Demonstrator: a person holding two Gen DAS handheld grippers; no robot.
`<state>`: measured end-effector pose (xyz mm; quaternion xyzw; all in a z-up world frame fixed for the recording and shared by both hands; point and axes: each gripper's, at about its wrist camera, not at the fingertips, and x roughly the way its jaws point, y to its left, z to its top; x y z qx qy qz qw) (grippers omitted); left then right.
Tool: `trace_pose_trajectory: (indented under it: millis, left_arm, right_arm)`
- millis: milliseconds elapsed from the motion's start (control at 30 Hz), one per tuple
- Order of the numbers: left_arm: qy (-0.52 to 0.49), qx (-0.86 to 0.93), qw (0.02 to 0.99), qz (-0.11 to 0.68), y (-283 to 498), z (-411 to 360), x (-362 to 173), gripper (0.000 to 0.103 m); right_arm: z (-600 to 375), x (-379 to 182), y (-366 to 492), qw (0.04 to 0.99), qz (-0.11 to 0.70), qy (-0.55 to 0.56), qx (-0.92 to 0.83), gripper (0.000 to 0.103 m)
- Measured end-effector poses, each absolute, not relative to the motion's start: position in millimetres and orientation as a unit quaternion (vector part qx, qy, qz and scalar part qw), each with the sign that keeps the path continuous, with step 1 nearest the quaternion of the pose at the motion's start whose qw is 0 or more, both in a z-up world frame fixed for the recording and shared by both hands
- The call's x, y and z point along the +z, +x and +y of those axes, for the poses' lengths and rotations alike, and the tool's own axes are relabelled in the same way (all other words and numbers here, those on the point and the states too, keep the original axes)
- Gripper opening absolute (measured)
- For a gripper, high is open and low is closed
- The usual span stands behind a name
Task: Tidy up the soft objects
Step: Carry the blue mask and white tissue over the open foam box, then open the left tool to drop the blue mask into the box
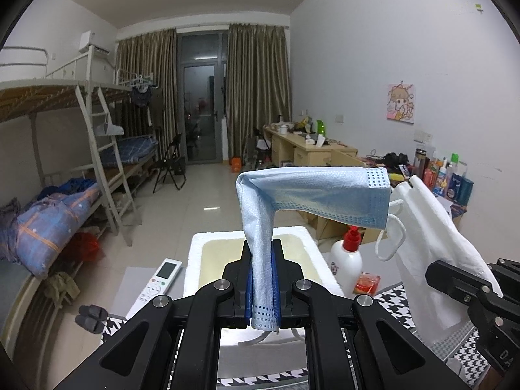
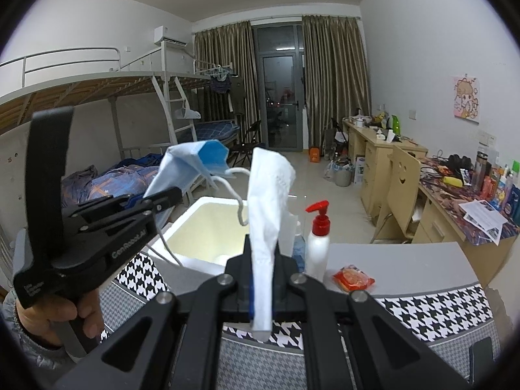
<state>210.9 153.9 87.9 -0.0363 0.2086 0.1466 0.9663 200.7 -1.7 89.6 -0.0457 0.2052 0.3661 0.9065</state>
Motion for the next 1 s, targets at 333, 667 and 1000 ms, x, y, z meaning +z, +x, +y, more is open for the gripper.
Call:
trace_pose_trajectory:
  millis: [333, 667, 1000]
  left_arm:
    - [-0.046, 0.155, 0.960, 0.228, 228, 166, 77, 0.010]
    - [-0.052, 0.149, 0.956, 0.249, 245, 174, 66, 0.010]
    - [-0.059, 0.151, 0.949, 0.269, 259, 183, 52, 0.010]
  right_arm:
    - [14, 87, 213, 0.901, 0.216, -0.046, 0.374, 0.009]
    - [32, 85, 225, 0.896, 0.224, -0.053, 0.379, 0.009]
    - [45, 84, 231, 0.894, 0.231, -0.055, 0.380, 0.009]
